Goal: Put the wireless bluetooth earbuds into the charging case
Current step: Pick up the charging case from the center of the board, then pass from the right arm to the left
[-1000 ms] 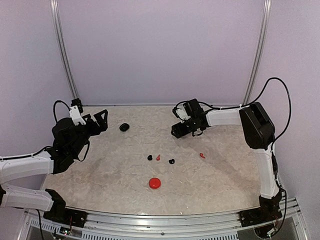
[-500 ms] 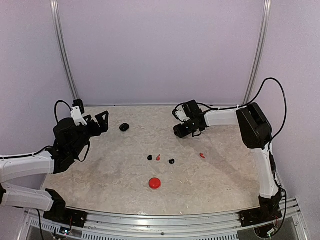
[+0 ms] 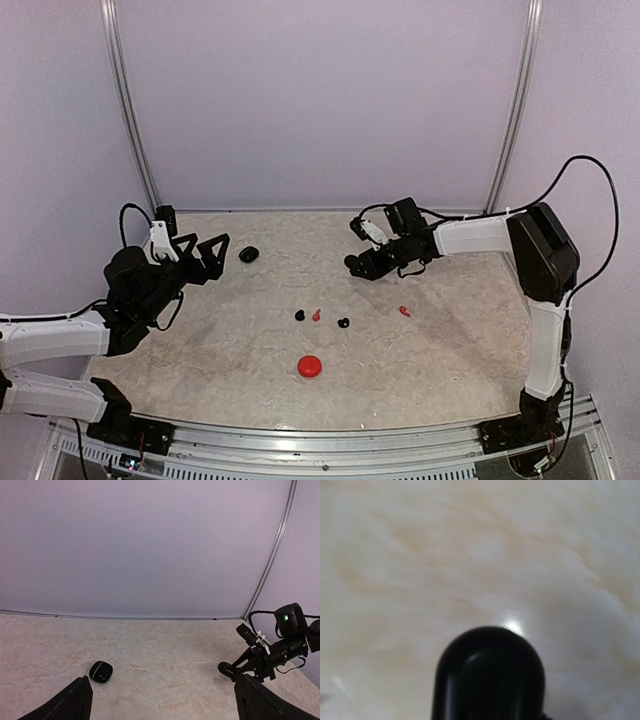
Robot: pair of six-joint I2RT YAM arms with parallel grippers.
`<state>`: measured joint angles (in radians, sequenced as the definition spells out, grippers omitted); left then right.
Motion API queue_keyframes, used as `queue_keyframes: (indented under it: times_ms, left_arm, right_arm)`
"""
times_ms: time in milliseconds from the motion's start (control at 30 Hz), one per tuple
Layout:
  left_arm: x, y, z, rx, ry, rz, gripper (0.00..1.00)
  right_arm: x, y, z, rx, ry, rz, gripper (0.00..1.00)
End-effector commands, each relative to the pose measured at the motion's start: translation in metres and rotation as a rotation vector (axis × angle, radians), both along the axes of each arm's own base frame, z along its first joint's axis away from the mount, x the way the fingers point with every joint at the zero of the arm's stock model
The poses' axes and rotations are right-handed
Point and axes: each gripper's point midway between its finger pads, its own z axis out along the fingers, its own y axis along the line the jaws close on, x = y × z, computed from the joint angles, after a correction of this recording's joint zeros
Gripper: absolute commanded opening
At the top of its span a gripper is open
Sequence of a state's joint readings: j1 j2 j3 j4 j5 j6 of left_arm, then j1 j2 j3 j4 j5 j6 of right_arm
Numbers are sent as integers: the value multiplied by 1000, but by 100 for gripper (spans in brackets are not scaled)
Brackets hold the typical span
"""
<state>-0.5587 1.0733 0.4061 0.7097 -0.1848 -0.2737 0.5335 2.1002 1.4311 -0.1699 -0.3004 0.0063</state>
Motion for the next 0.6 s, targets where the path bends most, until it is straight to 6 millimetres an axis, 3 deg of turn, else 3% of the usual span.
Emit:
queue_keyframes:
  times_ms: [0,133,433,567]
  left_arm:
    - [-24,-24,19,-19,-105,-173,98]
    - [-30,-41,17,-66,-52,-275,94]
    - [-56,-101,20,-122,39,-480,88]
    - [-73,-129,23,-120,27,-587,86]
  right_arm:
    - [-28,22,94,217,-143,183,26]
    - [-53,25,132,243,-241,253,26]
    - [-117,56,173,83,-547,328,26]
    - [-153,70,187,116,-605,429,27]
